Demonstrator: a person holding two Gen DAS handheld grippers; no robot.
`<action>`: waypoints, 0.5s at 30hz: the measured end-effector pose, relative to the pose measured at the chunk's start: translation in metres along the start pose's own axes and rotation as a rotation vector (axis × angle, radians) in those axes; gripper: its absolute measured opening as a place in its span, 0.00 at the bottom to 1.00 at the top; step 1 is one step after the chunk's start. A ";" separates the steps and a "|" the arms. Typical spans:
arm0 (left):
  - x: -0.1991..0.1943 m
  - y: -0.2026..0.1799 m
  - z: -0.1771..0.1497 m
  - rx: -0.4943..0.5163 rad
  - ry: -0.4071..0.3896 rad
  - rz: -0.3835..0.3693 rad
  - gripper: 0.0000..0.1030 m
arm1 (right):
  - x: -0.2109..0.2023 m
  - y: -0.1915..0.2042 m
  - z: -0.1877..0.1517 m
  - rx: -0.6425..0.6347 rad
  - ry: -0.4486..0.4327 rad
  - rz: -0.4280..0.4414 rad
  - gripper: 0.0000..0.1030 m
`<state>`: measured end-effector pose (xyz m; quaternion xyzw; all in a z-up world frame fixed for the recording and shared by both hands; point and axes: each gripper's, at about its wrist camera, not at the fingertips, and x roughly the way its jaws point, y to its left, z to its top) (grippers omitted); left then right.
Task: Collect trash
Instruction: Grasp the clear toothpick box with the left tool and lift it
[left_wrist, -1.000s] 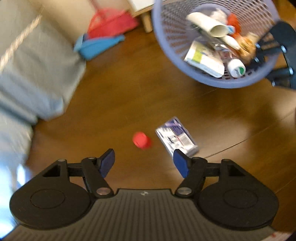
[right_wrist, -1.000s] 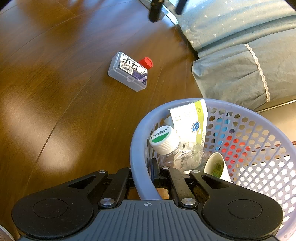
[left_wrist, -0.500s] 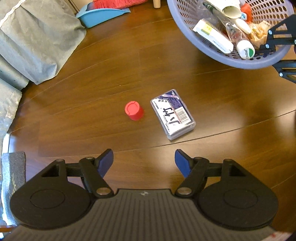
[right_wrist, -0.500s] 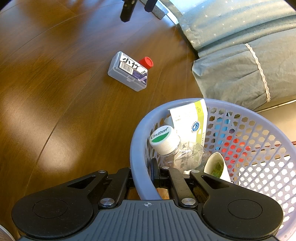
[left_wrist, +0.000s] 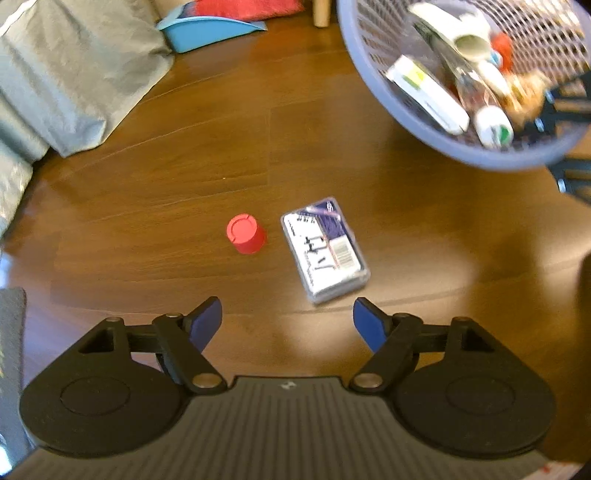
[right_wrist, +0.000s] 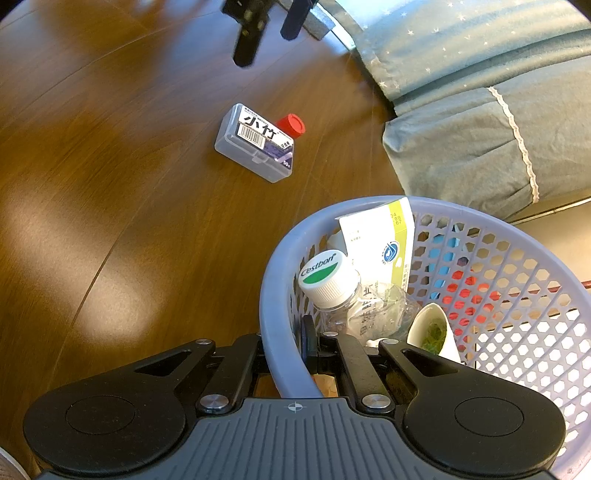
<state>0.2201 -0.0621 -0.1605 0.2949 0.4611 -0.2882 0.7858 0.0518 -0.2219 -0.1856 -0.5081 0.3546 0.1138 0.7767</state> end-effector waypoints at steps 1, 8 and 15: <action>0.003 0.000 0.002 -0.024 -0.005 -0.014 0.73 | 0.000 0.000 0.000 0.000 0.000 0.000 0.01; 0.030 0.002 0.015 -0.132 -0.023 -0.073 0.72 | 0.000 -0.001 -0.001 0.000 -0.001 0.000 0.01; 0.064 -0.005 0.026 -0.154 0.011 -0.112 0.67 | 0.000 -0.002 -0.001 0.004 0.001 -0.001 0.01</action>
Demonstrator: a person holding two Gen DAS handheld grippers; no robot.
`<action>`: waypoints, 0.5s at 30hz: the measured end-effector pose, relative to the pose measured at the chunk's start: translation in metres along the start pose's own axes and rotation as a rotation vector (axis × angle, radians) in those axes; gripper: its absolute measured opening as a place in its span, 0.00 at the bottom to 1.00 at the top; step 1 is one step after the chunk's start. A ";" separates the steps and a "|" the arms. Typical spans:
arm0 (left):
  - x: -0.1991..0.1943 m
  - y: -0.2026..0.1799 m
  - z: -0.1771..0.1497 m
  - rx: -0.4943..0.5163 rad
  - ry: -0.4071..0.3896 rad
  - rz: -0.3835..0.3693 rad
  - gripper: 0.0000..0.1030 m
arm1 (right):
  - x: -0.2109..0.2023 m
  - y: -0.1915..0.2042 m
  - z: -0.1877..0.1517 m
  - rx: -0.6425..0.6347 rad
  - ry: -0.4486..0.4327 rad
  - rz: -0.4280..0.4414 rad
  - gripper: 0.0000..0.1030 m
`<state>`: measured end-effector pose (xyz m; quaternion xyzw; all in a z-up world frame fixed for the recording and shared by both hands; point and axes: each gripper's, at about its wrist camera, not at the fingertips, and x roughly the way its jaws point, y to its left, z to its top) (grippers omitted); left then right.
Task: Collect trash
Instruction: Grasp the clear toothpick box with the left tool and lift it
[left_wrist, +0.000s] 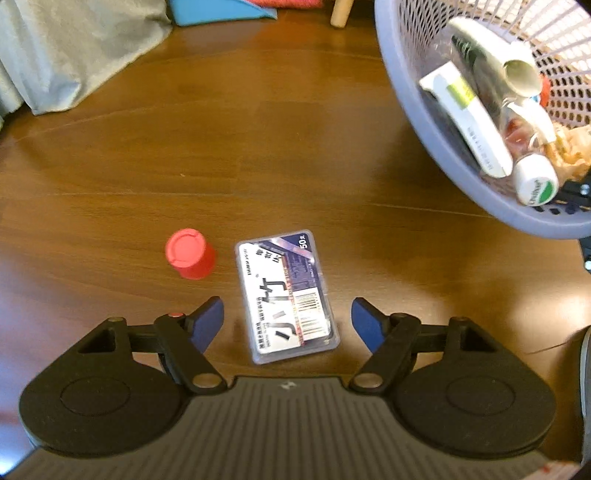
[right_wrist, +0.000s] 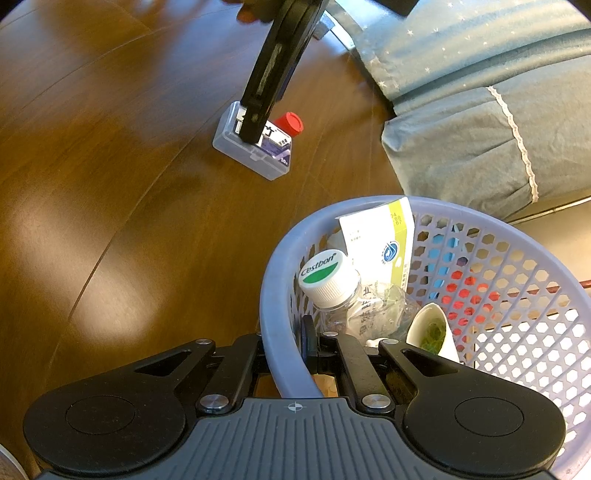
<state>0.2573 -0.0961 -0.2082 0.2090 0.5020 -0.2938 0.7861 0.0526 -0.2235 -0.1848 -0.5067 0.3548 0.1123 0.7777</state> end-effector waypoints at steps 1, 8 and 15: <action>0.005 0.000 0.000 -0.002 0.009 -0.003 0.65 | 0.000 0.000 0.000 -0.002 0.000 0.001 0.01; 0.010 -0.006 -0.009 0.102 0.031 0.009 0.52 | 0.001 -0.003 0.000 0.006 0.002 -0.002 0.00; -0.016 -0.013 -0.053 0.369 0.037 0.035 0.53 | 0.001 0.001 0.000 0.005 0.003 -0.004 0.01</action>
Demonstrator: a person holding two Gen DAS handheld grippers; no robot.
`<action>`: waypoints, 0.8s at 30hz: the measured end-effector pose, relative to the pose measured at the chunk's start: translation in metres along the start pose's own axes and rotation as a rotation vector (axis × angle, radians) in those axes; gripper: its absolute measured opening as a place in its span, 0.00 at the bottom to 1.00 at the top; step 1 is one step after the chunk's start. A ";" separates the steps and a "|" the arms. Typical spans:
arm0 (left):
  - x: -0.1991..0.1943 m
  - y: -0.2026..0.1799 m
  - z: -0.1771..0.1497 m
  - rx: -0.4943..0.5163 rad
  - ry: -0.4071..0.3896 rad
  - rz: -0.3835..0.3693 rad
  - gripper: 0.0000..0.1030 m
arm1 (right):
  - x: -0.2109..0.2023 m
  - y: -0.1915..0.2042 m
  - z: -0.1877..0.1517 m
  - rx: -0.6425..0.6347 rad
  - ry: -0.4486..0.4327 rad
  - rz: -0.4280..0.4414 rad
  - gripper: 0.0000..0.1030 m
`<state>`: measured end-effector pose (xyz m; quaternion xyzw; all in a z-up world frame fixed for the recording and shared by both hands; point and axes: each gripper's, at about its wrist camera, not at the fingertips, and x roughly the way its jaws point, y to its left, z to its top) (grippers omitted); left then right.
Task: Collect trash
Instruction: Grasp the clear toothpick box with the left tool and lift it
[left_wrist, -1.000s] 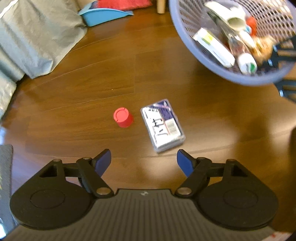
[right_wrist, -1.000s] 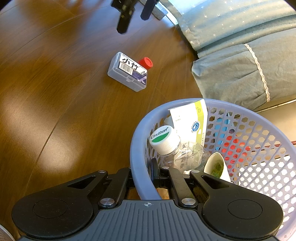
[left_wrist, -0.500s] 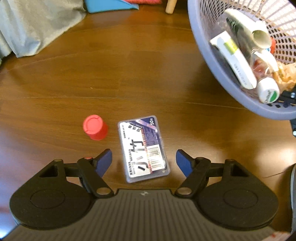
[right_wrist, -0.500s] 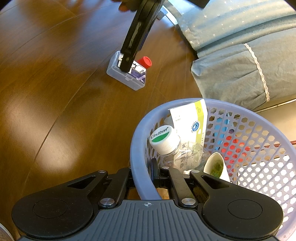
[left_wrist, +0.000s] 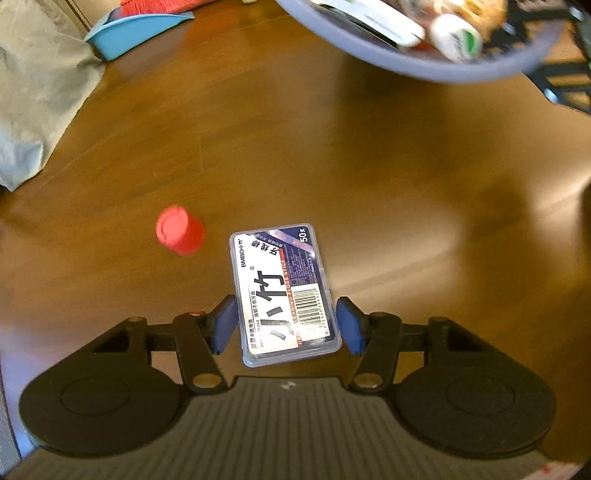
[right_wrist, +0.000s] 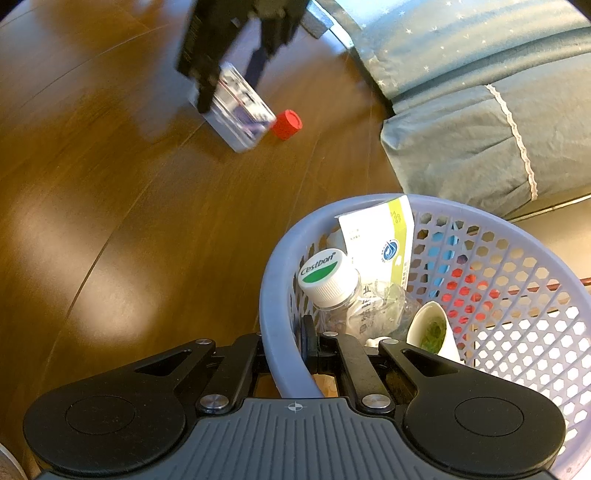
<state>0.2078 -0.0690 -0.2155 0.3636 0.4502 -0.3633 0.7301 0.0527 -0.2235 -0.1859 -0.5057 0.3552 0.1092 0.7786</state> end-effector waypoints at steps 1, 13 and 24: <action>-0.001 0.000 -0.006 -0.004 -0.002 -0.001 0.53 | 0.000 0.000 0.000 0.000 0.000 0.000 0.01; 0.003 0.015 -0.026 -0.200 -0.033 0.029 0.57 | 0.001 -0.001 0.000 -0.010 0.005 0.003 0.01; -0.003 0.013 -0.028 -0.182 0.013 0.020 0.50 | 0.002 -0.001 0.000 -0.009 0.005 0.003 0.01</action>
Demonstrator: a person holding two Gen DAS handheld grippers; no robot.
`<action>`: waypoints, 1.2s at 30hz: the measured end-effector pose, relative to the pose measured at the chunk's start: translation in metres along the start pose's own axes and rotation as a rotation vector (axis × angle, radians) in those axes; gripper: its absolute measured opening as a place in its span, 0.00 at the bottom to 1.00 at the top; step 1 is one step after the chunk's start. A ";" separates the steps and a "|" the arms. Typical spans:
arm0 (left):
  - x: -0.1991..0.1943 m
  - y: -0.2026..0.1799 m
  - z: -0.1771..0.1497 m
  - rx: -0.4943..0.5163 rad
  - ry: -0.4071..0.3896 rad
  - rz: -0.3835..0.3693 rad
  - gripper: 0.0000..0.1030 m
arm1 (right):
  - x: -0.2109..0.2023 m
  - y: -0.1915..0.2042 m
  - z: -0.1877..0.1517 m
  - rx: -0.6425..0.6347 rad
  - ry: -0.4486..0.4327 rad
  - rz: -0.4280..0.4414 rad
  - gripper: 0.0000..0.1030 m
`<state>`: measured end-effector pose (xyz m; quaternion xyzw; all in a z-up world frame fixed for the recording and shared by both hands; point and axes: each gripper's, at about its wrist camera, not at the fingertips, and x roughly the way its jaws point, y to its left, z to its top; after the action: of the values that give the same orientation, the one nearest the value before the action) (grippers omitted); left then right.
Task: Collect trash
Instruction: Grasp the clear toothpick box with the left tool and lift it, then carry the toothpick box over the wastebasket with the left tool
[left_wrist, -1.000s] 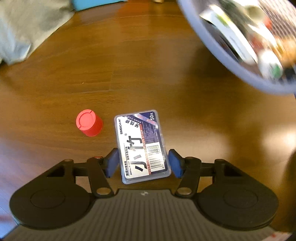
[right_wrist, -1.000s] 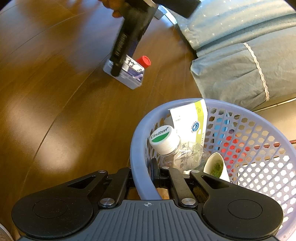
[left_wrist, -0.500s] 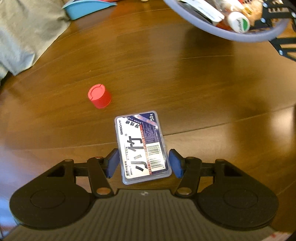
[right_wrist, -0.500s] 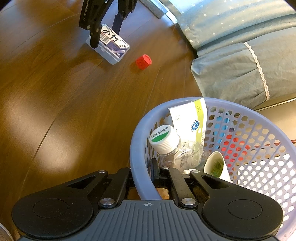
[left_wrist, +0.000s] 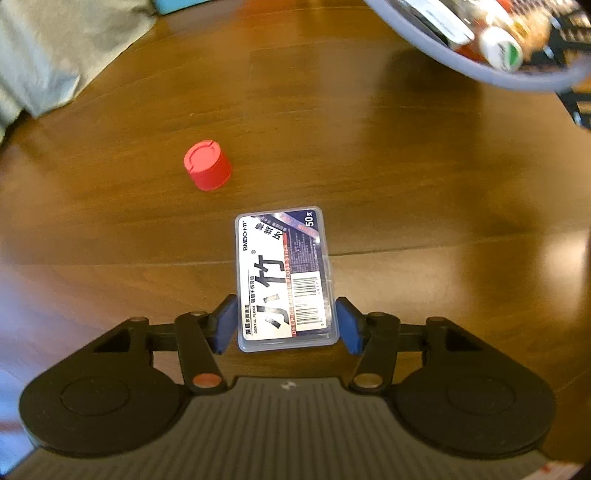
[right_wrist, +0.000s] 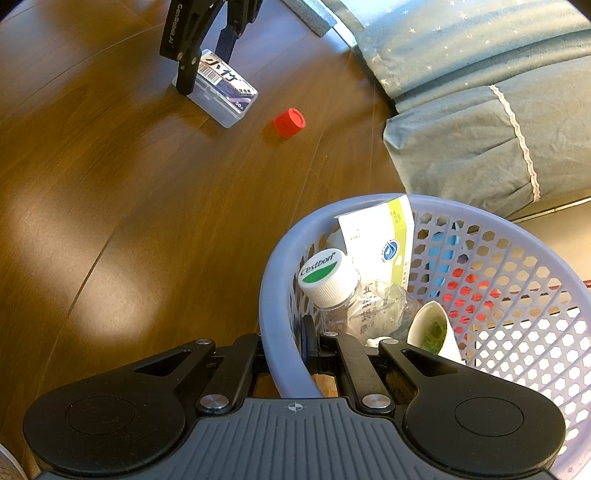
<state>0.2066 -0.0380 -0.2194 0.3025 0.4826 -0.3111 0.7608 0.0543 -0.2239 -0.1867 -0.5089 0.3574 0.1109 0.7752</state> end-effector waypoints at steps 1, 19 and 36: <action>-0.004 -0.001 0.001 0.032 -0.002 0.013 0.50 | 0.000 0.000 0.000 0.001 0.000 0.000 0.01; -0.085 -0.025 -0.007 0.336 -0.015 0.135 0.50 | 0.000 0.000 0.001 0.010 0.001 0.001 0.01; -0.088 -0.034 0.007 0.390 -0.055 0.140 0.50 | 0.000 -0.002 0.003 0.005 0.005 0.005 0.01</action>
<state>0.1543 -0.0482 -0.1409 0.4684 0.3702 -0.3530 0.7204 0.0563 -0.2220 -0.1844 -0.5062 0.3608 0.1107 0.7755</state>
